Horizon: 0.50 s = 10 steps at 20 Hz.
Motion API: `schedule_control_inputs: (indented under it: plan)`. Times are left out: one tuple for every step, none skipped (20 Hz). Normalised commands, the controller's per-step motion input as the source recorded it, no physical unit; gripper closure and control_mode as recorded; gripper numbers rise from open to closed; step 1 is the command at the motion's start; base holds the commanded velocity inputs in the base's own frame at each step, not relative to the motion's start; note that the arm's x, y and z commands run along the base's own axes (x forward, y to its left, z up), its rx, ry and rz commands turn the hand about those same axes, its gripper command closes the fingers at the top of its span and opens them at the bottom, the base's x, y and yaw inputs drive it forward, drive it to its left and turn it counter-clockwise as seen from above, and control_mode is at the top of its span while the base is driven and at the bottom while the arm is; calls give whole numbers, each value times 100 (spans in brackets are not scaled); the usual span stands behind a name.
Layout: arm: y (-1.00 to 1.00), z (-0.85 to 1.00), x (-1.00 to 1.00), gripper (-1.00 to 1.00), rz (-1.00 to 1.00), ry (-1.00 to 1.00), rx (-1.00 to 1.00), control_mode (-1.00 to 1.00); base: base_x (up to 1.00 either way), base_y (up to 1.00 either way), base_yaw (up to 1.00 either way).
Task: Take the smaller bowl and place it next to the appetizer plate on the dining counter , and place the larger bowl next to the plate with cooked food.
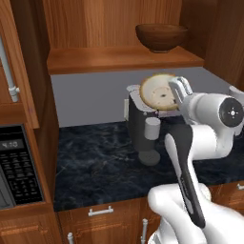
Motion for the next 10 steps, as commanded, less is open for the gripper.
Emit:
schedule_control_inputs:
  plan:
    - [-37,-89,-100,100,-22,19,0,-100,0,0,0]
    - [-32,-88,-100,100,-20,21,0,-100,0,0,0]
    - [-23,-81,-100,100,-18,19,0,-100,0,0,0]
    - [-16,-68,-89,100,-16,17,0,-100,0,0,0]
    - [-17,-59,-89,100,-16,13,0,-100,0,0,0]
    - [-25,-51,-94,100,-22,9,4,-100,0,0,0]
    - [-41,-53,-100,100,-38,8,10,-100,0,0,0]
    - [0,0,0,100,0,0,0,100,-98,-50,-61]
    - [0,0,0,100,0,0,0,100,-82,-36,-70]
    - [0,0,0,100,0,0,0,100,-77,-31,-73]
